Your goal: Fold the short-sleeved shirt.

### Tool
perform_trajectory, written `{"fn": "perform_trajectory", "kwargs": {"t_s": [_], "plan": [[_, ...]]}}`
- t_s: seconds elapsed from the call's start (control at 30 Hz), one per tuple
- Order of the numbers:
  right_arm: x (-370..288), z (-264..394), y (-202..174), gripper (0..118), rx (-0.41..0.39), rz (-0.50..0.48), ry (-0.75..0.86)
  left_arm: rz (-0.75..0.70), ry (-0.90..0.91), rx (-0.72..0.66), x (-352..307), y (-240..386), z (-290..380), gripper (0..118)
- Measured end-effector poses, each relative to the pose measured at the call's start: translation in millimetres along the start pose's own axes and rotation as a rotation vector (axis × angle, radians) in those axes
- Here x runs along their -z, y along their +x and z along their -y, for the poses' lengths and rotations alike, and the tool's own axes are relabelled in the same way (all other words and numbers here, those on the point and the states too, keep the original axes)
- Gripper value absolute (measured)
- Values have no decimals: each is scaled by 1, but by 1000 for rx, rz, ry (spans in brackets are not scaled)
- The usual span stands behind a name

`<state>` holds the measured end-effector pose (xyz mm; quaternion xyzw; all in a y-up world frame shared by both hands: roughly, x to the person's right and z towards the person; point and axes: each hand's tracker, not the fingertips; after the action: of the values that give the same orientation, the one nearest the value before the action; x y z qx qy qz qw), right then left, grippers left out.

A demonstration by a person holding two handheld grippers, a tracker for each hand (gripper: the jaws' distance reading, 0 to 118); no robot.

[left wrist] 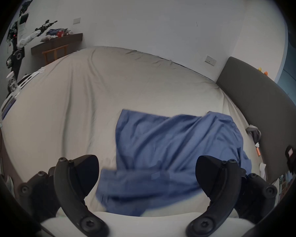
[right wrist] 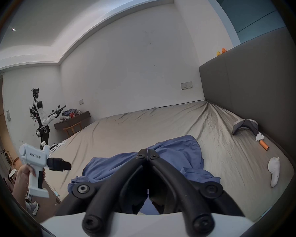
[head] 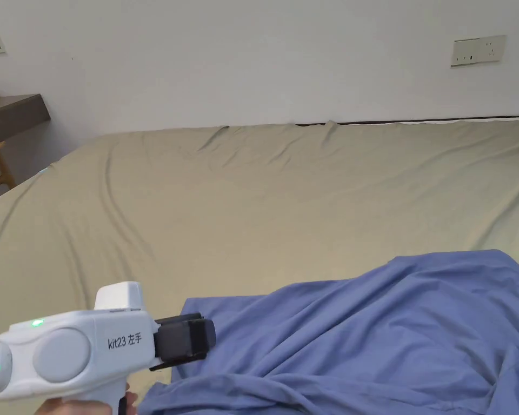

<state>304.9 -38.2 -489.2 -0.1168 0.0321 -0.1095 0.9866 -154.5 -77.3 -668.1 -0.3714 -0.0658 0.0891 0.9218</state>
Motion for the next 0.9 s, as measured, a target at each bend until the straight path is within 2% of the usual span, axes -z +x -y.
{"fn": "perform_trajectory", "kwargs": {"t_s": [0.17,0.27,0.47,0.53,0.57,0.63,0.67,0.73,0.83,0.87,0.9], "plan": [[17,7,10,0,-17,41,-51,-129,-57,109,84,-1,-58,112],[30,11,20,0,-3,68,-81,-222,-139,107,141,-7,-76,111],[55,13,33,0,-7,119,-126,-224,-262,202,202,-2,-74,110],[61,11,34,0,-15,119,-128,-256,-278,206,211,-2,-70,105],[63,9,35,0,-16,117,-127,-274,-289,216,214,-1,-67,96],[64,7,34,0,-16,105,-118,-228,-270,227,212,-1,-60,93],[66,6,36,0,-14,100,-115,-186,-240,200,206,0,-59,85],[69,3,37,0,-13,98,-111,-149,-256,188,197,4,-61,60],[77,-2,39,0,-19,101,-109,-95,-264,228,197,14,-65,10],[79,-3,39,0,-19,101,-108,-82,-271,208,199,17,-65,4],[81,-5,41,0,-12,107,-113,-103,-281,222,203,20,-63,4]]}}
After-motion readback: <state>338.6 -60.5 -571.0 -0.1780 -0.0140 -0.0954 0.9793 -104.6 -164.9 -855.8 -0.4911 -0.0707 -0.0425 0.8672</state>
